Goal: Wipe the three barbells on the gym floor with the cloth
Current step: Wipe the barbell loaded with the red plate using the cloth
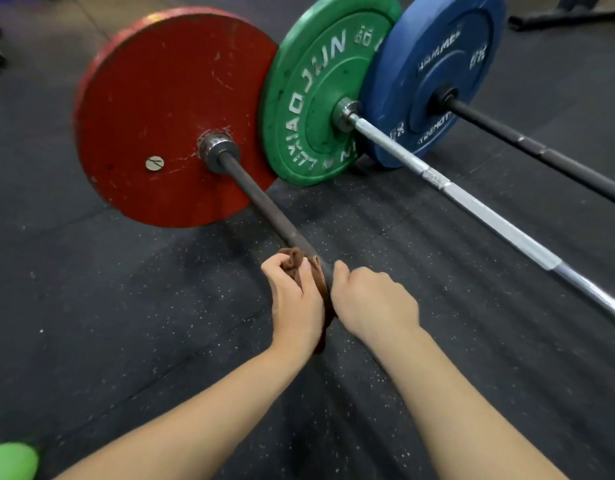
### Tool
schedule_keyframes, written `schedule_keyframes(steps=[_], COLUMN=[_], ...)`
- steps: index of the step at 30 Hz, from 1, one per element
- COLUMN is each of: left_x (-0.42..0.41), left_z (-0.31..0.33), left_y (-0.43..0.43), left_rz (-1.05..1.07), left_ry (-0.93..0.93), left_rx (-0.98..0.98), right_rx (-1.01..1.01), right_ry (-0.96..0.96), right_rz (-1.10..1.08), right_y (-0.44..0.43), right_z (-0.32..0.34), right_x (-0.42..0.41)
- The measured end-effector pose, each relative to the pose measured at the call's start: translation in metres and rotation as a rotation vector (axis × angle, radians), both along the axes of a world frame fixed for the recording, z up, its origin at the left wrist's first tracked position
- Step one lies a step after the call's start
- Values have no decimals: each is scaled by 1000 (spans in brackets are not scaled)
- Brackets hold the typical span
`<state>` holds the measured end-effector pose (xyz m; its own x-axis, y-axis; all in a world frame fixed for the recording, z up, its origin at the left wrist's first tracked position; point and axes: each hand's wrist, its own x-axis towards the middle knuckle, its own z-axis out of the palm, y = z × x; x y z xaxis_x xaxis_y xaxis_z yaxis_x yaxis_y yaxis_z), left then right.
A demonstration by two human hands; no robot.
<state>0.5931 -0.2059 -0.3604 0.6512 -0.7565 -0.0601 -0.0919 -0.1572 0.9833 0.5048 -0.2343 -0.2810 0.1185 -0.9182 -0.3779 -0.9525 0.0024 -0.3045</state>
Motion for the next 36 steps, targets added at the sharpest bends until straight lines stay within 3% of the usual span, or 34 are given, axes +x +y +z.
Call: schedule_keyframes(steps=[5,10,19,23,30,36], left_x=[9,52,11,23,68,20], left_z=[1,14,-1,1,14,0], left_y=[-8,-46,-17,-24,-57,-26], left_rz=[7,110,71,56,148,101], left_ry=[-11,-10,69,-31,-3,45], left_rx=[10,31,70,26,34,48], right_rx=[-193,-244,-152,-186,-212,-152], right_ry=[-6,-38,-113,-67,-78,-83], right_rz=[61,-2,-7,47,34,3], right_y=[6,7,2,5,7,5], right_z=[-30,-28,-29,-27,-24,-22], right_x=[13,13,14,13,11,13])
